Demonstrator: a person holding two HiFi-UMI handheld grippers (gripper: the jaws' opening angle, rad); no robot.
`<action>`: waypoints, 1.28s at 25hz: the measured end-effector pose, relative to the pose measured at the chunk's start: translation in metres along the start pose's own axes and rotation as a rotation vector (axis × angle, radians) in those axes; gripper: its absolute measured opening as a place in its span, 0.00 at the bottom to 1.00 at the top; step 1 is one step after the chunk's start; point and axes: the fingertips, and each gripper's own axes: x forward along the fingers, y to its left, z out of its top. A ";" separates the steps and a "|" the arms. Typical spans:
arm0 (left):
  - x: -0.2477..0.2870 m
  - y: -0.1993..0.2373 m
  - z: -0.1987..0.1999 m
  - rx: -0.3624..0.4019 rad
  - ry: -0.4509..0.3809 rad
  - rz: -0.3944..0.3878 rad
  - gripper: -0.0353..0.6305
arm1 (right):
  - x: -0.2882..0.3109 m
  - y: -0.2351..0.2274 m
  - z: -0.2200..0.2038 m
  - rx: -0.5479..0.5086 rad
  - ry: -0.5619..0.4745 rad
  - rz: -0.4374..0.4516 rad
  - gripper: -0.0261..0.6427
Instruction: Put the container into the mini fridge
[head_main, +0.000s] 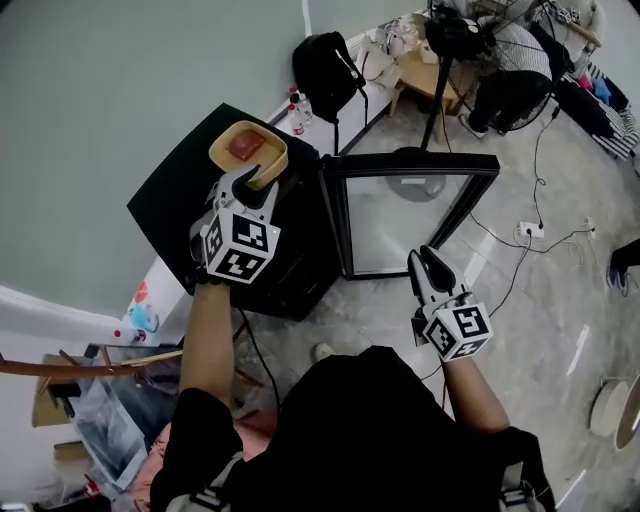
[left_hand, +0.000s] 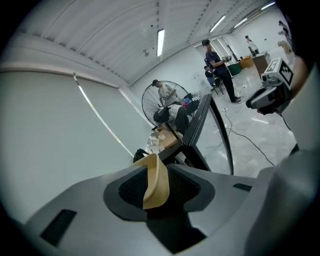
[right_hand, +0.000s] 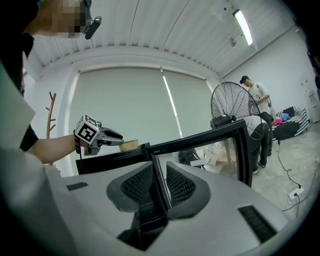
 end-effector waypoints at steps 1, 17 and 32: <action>0.003 -0.002 -0.003 0.007 0.021 -0.022 0.28 | -0.003 -0.002 0.000 0.001 0.001 -0.008 0.19; 0.008 -0.005 -0.015 0.030 0.144 -0.152 0.14 | 0.004 0.018 0.002 0.003 0.035 0.088 0.19; -0.061 -0.045 -0.014 -0.018 0.036 -0.196 0.13 | 0.086 0.134 0.007 0.511 0.120 0.490 0.25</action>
